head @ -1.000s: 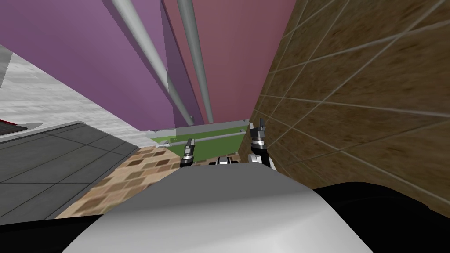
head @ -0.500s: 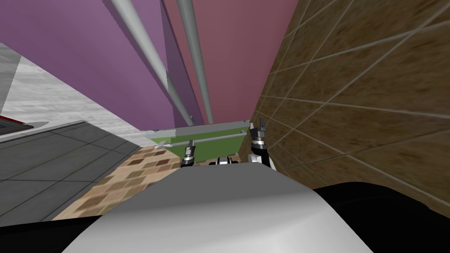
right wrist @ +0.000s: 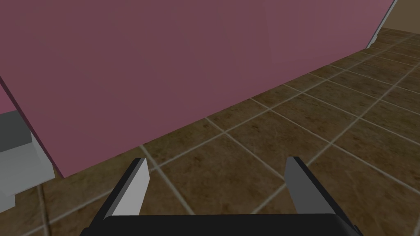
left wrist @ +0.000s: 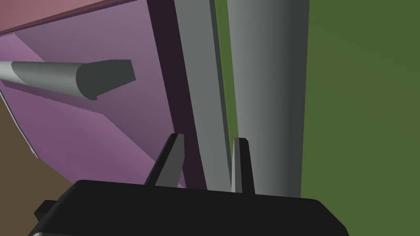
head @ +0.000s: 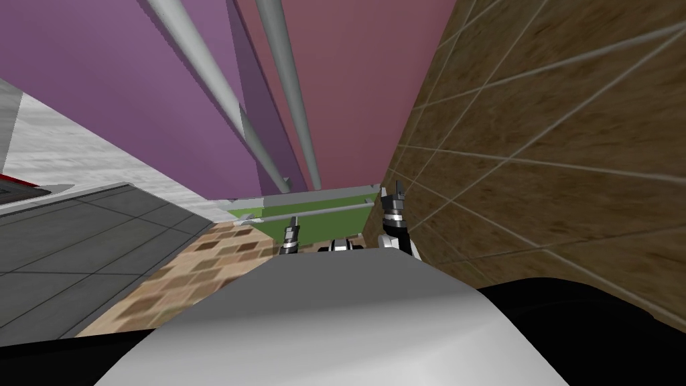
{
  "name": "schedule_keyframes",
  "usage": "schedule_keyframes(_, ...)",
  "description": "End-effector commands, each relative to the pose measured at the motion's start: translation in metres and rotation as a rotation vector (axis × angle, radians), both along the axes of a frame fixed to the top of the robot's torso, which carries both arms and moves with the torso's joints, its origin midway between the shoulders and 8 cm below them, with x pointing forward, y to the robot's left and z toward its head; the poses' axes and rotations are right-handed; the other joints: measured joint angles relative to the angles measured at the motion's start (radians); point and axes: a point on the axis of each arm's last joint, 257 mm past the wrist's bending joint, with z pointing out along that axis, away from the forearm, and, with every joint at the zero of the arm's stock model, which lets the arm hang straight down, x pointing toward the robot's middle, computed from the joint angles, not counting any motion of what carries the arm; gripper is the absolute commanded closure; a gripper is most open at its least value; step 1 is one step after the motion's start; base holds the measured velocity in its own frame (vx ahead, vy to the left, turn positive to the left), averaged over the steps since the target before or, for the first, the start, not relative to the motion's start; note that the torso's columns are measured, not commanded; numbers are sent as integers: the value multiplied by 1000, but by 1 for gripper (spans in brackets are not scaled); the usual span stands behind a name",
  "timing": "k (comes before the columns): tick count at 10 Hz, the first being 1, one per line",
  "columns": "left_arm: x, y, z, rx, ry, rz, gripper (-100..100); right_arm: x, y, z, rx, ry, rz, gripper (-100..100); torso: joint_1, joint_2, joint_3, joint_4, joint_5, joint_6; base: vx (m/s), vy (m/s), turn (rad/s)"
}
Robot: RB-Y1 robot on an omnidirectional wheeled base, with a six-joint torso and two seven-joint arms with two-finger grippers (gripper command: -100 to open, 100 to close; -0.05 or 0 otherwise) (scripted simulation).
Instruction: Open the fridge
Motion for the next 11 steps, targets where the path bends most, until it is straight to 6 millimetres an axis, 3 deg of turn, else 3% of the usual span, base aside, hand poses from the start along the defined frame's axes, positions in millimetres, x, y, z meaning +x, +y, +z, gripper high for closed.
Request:
schedule_keyframes(1,-4,-10,-22,-27,36,1,-100,0,0,0,0,0,0,0,1,-3,-1,0,0,0,29,-52,-3)
schedule_keyframes(5,-10,-30,-38,-105,40,21,-100,0,0,0,0,0,0,0,0,16,7,10,-7,-8,45,-33,18)
schedule_keyframes(7,-10,-30,-39,-105,41,21,-100,0,0,0,0,0,0,0,-1,17,8,10,-7,-8,12,-12,6)
schedule_keyframes(11,17,-36,-26,-106,40,19,-100,0,0,0,0,0,0,0,-1,15,6,9,-7,-8,-17,14,4)
